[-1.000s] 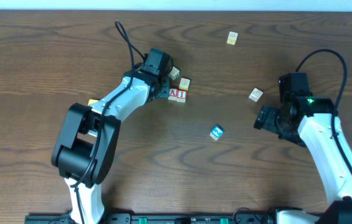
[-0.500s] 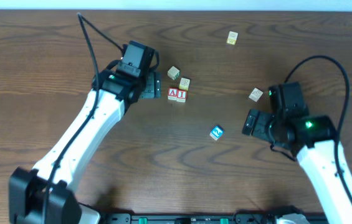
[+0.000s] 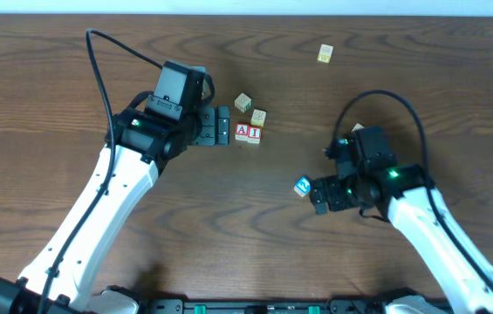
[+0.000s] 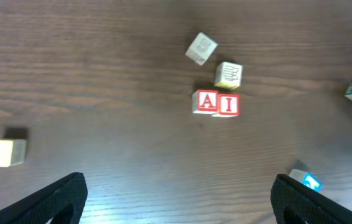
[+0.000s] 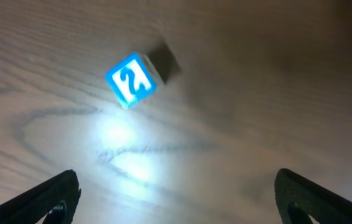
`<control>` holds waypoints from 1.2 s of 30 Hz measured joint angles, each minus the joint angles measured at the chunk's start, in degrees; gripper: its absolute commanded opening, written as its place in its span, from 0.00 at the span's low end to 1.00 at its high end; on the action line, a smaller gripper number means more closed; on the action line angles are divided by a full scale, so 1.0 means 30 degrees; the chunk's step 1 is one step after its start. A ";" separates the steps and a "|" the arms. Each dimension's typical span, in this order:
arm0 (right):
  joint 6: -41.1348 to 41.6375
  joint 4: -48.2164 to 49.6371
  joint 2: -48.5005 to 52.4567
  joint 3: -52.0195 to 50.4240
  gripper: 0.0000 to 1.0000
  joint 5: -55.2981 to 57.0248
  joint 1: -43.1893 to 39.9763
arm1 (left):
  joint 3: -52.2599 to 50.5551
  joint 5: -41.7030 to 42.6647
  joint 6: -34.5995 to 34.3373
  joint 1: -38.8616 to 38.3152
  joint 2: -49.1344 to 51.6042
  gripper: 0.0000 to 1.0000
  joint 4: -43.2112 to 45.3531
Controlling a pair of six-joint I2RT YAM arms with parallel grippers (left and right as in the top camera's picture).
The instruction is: Spell out Ai2
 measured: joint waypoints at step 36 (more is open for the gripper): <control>-0.5413 0.4444 0.5872 -0.0066 0.63 -0.3009 0.0015 | 0.0000 0.0131 0.0007 0.0007 0.0000 0.95 0.0685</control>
